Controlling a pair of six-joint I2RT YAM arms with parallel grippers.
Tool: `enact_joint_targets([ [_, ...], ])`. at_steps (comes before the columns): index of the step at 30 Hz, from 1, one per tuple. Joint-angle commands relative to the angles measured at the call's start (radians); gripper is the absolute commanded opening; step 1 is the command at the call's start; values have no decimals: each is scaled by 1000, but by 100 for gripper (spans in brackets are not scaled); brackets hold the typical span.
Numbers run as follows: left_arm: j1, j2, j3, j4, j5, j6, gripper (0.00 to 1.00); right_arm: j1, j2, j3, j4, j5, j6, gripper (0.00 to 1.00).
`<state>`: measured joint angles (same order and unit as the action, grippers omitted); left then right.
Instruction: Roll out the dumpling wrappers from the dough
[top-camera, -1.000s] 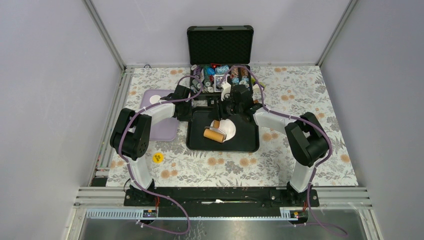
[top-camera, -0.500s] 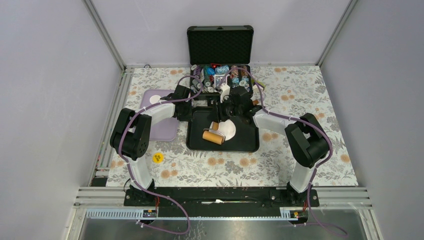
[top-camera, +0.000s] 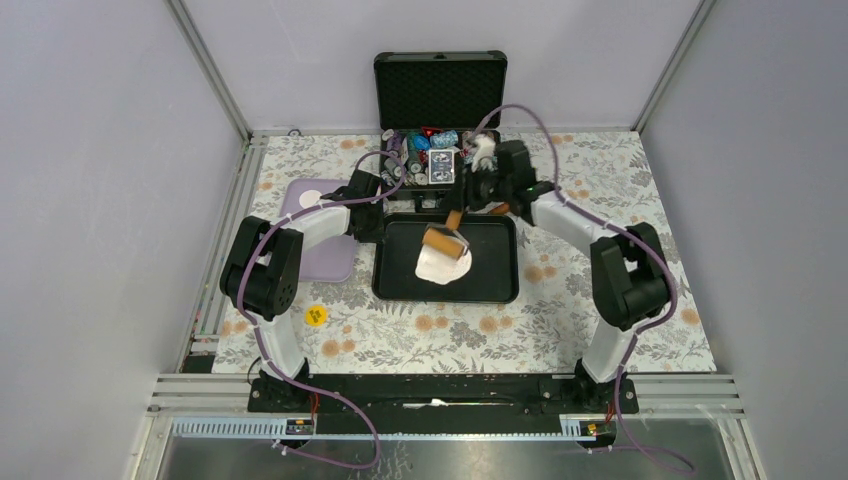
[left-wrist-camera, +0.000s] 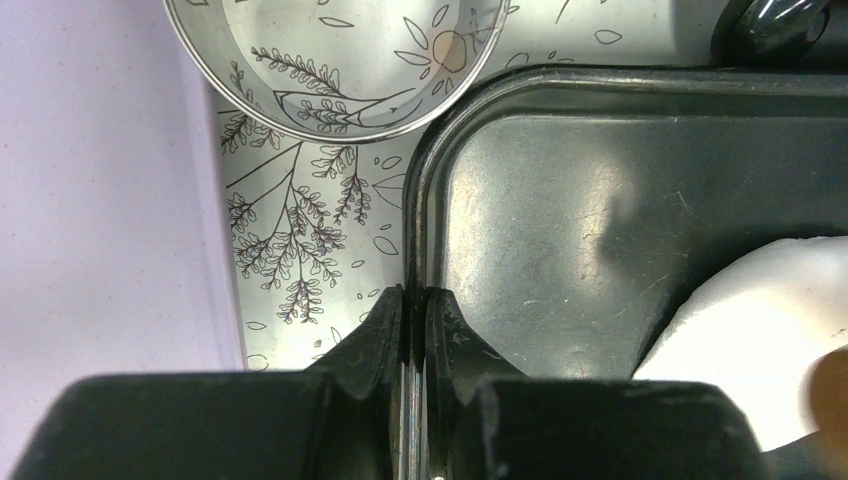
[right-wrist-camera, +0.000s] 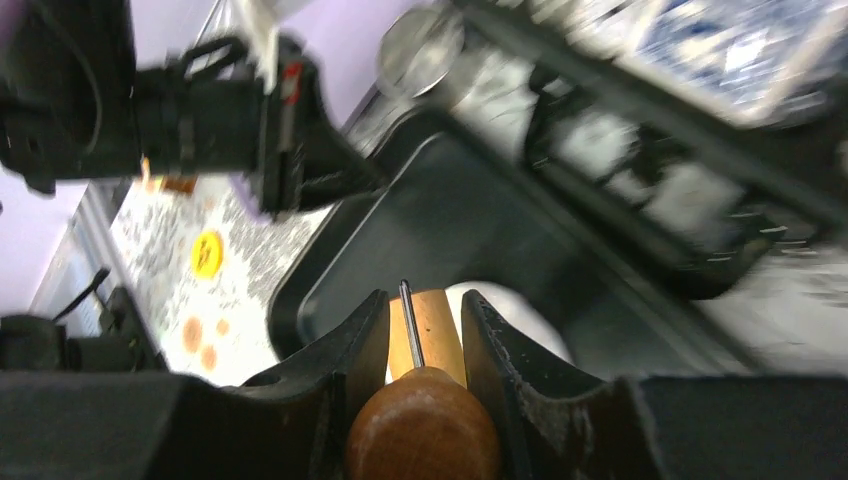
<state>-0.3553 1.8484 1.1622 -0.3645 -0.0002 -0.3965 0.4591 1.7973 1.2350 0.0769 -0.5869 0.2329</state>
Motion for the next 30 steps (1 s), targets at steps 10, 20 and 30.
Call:
enact_joint_targets([
  [10, 7, 2, -18, -36, -84, 28, 0, -85, 3, -207, 17, 25, -129, 0],
  [20, 7, 2, -17, -37, -84, 28, 0, 23, -2, -307, 27, 69, -160, 0],
  [30, 7, 3, -18, -37, -83, 30, 0, 4, -73, -218, 34, -1, -77, 0],
])
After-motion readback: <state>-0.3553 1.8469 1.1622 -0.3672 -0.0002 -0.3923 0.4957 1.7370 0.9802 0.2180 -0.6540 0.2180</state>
